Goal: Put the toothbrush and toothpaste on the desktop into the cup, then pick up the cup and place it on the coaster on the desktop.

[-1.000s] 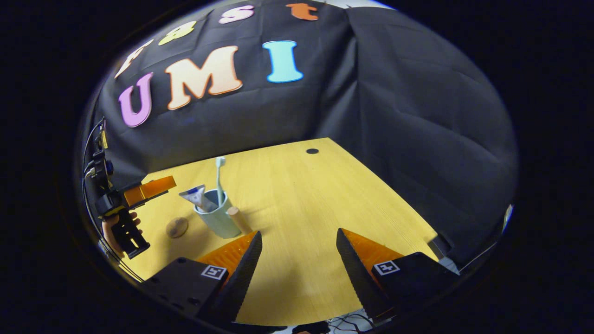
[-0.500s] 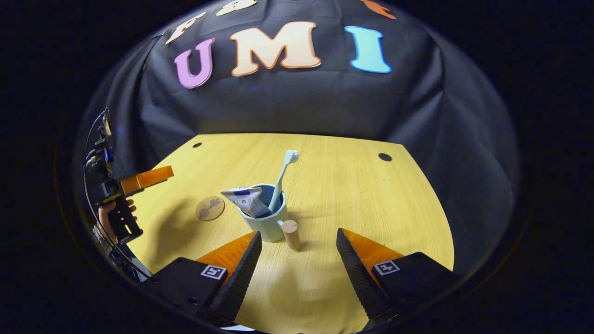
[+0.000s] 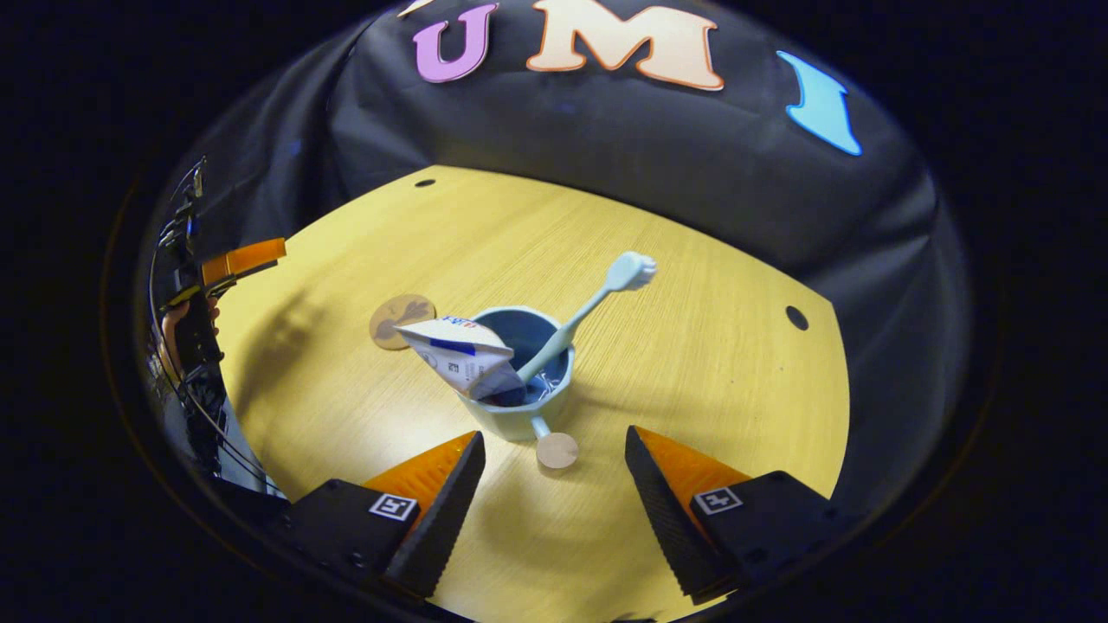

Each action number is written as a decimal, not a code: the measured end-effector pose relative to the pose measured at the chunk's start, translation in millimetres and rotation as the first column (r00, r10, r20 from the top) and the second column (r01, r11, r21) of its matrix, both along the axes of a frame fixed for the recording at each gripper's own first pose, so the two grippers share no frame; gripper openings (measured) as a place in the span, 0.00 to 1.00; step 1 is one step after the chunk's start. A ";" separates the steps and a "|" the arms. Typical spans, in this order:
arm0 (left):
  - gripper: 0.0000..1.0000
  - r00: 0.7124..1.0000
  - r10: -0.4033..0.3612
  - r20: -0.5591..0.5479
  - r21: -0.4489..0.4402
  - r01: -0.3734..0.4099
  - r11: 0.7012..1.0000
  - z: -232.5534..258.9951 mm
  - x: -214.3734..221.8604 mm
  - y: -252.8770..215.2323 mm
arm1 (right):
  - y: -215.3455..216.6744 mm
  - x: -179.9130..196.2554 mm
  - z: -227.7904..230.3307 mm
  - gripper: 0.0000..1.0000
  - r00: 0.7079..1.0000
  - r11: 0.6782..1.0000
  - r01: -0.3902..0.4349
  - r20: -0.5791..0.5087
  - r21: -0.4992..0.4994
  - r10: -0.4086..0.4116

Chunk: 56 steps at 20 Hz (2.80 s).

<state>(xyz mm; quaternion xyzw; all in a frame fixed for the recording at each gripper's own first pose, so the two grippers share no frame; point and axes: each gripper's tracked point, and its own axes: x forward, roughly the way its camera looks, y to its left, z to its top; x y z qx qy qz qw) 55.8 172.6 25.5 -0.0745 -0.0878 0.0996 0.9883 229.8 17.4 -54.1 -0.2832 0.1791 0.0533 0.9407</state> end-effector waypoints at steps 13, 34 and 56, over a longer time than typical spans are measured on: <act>0.94 0.995 0.073 -0.061 -0.012 -0.074 0.997 -35.1 -26.8 27.3 | 10.7 33.3 -14.5 0.70 0.978 0.995 -0.028 -0.208 -0.100 0.006; 0.95 0.993 0.049 -0.107 -0.037 -0.053 0.998 -40.4 -26.6 26.5 | 86.5 31.4 -33.7 0.25 0.975 0.984 -0.089 -0.216 -0.156 0.054; 0.95 0.992 0.012 -0.125 -0.052 -0.019 0.998 -49.2 -35.5 10.7 | 182.8 72.4 -51.3 0.24 0.941 0.957 -0.207 -0.309 -0.205 0.138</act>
